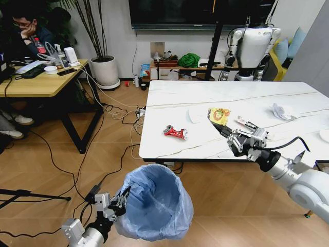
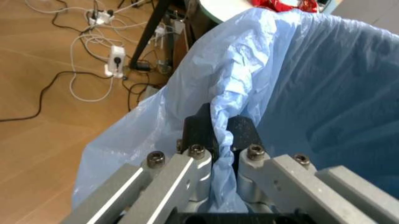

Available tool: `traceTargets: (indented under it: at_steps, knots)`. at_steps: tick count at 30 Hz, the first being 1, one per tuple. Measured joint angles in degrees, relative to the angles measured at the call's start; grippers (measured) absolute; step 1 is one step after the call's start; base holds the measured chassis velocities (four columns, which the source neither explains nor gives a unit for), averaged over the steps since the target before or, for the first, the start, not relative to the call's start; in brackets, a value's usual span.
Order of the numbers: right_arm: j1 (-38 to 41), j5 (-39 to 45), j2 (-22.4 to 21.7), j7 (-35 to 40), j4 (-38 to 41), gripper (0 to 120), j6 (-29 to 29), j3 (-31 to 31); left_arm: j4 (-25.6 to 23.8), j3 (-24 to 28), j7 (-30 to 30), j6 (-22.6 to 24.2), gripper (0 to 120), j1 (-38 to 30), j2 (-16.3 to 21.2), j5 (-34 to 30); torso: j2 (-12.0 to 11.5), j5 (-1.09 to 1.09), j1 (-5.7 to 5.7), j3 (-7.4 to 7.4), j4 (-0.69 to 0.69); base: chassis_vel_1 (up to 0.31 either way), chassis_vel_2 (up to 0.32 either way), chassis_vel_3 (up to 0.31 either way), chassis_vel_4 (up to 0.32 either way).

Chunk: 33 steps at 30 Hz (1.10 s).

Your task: Pick up the trash bin and place the trash from the table into it.

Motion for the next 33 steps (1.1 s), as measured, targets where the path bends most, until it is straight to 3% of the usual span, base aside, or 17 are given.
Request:
traceTargets:
  at_steps: [14, 25, 33]
  knots:
    - [-10.7, -10.9, 0.1, -4.9, 6.1, 0, -0.6, -1.2, 1.4, 2.1, 0.3, 0.1, 0, -2.2, 1.1, -0.9, 0.0, 0.0, 0.0, 0.0, 0.0, 0.0, 0.0, 0.0, 0.0]
    - [-12.1, -12.0, -2.0, -5.4, 7.2, 0, -1.3, -1.0, 5.5, 7.5, 0.4, 0.1, 0, -9.7, 0.6, -2.5, 0.0, 0.01, 0.0, 0.0, -0.01, 0.0, 0.0, 0.0, 0.0]
    - [-11.5, -13.1, -4.9, -6.0, 7.4, 0, -1.5, -2.0, 9.6, 14.7, -1.1, 0.6, 0, -17.1, -0.7, -5.7, 0.0, 0.01, 0.0, 0.0, -0.02, 0.0, 0.0, 0.0, 0.0]
